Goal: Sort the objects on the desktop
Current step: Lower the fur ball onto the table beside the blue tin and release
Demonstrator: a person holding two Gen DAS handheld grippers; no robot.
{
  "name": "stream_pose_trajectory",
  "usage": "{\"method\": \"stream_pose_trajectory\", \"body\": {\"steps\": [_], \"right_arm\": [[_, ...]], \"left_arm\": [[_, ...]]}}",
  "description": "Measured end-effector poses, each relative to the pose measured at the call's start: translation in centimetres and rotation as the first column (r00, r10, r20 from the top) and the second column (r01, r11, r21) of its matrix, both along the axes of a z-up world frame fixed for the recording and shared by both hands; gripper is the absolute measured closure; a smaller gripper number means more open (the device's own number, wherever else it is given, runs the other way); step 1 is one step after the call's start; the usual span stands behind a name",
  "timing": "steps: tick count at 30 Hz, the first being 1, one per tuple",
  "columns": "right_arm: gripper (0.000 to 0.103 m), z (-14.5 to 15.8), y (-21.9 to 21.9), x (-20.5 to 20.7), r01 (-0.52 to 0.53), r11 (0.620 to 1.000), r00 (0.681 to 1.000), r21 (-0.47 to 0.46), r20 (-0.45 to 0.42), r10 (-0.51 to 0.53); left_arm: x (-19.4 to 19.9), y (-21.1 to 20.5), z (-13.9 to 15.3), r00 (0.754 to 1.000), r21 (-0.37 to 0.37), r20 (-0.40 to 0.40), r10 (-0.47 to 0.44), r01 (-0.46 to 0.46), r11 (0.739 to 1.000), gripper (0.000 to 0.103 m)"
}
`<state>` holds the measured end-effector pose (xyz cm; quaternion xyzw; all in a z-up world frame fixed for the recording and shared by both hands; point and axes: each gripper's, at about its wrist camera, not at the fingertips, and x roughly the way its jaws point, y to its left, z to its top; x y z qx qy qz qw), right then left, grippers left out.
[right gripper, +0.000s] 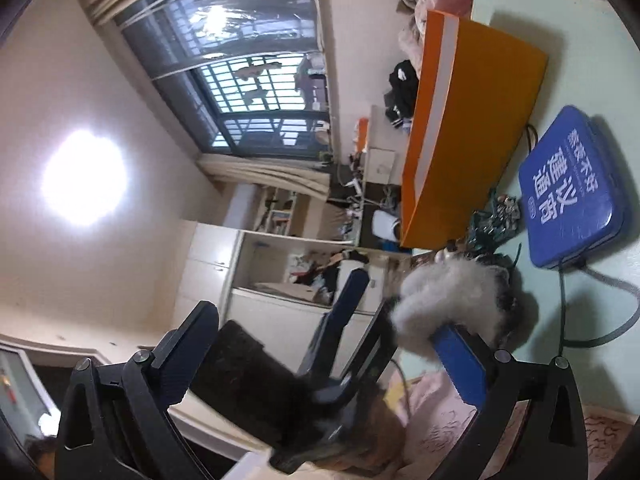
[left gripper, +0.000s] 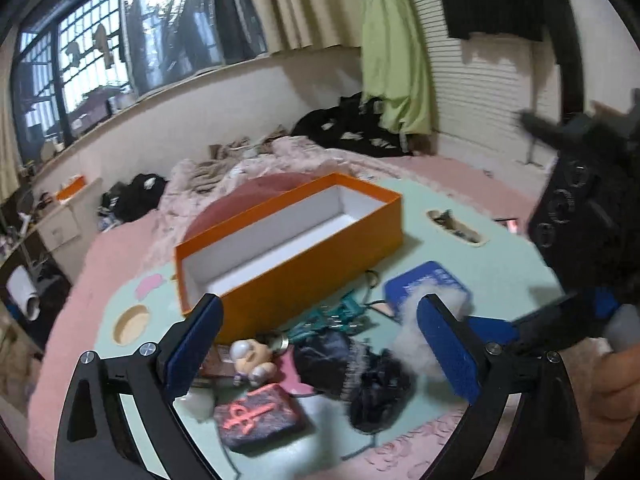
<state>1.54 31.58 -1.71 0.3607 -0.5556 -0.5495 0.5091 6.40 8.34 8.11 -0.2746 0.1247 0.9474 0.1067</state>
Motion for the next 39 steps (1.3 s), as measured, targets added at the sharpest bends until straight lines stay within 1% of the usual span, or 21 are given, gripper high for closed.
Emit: {"method": "stream_pose_trajectory", "body": {"steps": [2,5,6,9,10,12,13,16,18,20,23,25,27,28,29,31,32,33,35,38,39], "right_arm": [[0.000,0.0,0.1,-0.1,0.000,1.000,1.000,-0.012,0.004,0.000],[0.000,0.1,0.1,-0.5,0.024,1.000,1.000,0.010,0.008,-0.024],[0.000,0.0,-0.1,-0.6,0.019,1.000,1.000,0.005,0.013,-0.019],[0.000,0.4,-0.6,-0.5,-0.006,1.000,1.000,-0.021,0.002,0.006],[0.000,0.6,-0.5,-0.3,0.011,1.000,1.000,0.015,-0.002,-0.011],[0.000,0.8,-0.5,-0.2,0.026,0.999,0.999,0.040,-0.020,-0.025],[0.000,0.4,-0.4,-0.3,0.016,0.999,1.000,0.030,-0.007,-0.016],[0.000,0.1,-0.2,-0.5,0.008,1.000,1.000,-0.005,-0.001,-0.008],[0.000,0.3,0.3,-0.4,0.041,0.998,0.999,0.039,-0.021,-0.040],[0.000,0.7,0.8,-0.2,0.071,0.992,0.997,0.107,-0.044,-0.067],[0.000,1.8,1.6,0.7,0.120,0.955,0.989,0.272,-0.119,-0.091],[0.000,3.0,2.0,1.9,0.186,0.885,0.973,0.426,-0.205,-0.106],[0.000,4.3,1.9,3.9,0.293,0.722,0.939,0.627,-0.330,-0.094],[0.000,4.6,1.4,4.6,0.338,0.623,0.923,0.706,-0.378,-0.072],[0.000,4.8,0.4,5.5,0.397,0.471,0.901,0.788,-0.432,-0.036],[0.000,4.4,-1.6,6.4,0.469,0.241,0.871,0.850,-0.491,0.036],[0.001,3.9,-2.7,6.6,0.490,0.139,0.861,0.860,-0.503,0.079],[0.004,3.3,-3.9,6.8,0.498,0.062,0.856,0.865,-0.502,0.121],[0.005,2.1,-5.3,6.9,0.495,0.004,0.856,0.869,-0.489,0.167],[0.005,1.6,-5.4,7.7,0.525,-0.002,0.838,0.851,-0.517,0.173],[0.005,1.3,-5.3,7.7,0.524,0.009,0.839,0.852,-0.518,0.168]], "left_arm": [[-0.1,-0.5,0.1,1.000,0.006,0.009,0.019,-0.019,1.000,0.006],[1.4,-1.1,0.9,0.992,0.136,0.001,-0.127,0.126,0.983,0.006],[1.9,-0.8,1.1,0.989,0.127,-0.014,-0.148,0.148,0.981,0.006],[1.6,0.9,0.2,0.994,-0.010,-0.014,-0.104,0.104,0.995,0.004],[1.0,1.0,-0.3,0.994,-0.014,0.015,-0.105,0.106,0.994,0.005],[0.0,0.4,-0.4,0.992,0.037,0.064,-0.105,0.102,0.994,0.005],[-0.6,-0.2,-0.3,0.996,0.046,0.068,-0.062,0.059,0.997,0.005],[-2.3,-2.0,-0.7,0.991,-0.014,0.068,0.111,-0.111,0.994,0.006],[-2.6,-3.4,-0.7,0.990,0.050,0.100,0.102,-0.107,0.993,0.006],[-1.5,-4.4,0.0,0.994,0.134,0.089,0.057,-0.068,0.989,0.006],[0.4,-4.8,1.0,0.998,0.137,0.048,0.027,-0.034,0.990,0.006],[1.7,-5.1,1.3,0.998,0.124,0.056,0.006,-0.013,0.992,0.006],[2.8,-5.5,1.1,0.998,0.107,0.066,-0.008,0.001,0.994,0.006],[3.4,-5.9,0.7,0.997,0.089,0.078,-0.005,-0.001,0.996,0.006],[3.8,-6.2,0.3,0.996,0.072,0.094,0.003,-0.010,0.997,0.005],[4.0,-7.1,-1.1,0.989,0.053,0.143,0.046,-0.054,0.997,0.005],[4.0,-7.6,-1.7,0.985,0.060,0.165,0.058,-0.069,0.996,0.005],[3.7,-8.1,-2.3,0.979,0.078,0.193,0.062,-0.078,0.994,0.005],[3.0,-8.8,-3.5,0.967,0.115,0.247,0.069,-0.100,0.988,0.005],[2.0,-9.0,-4.9,0.950,0.121,0.299,0.089,-0.131,0.984,0.005],[1.7,-8.8,-5.4,0.943,0.115,0.319,0.092,-0.134,0.984,0.006]]}}
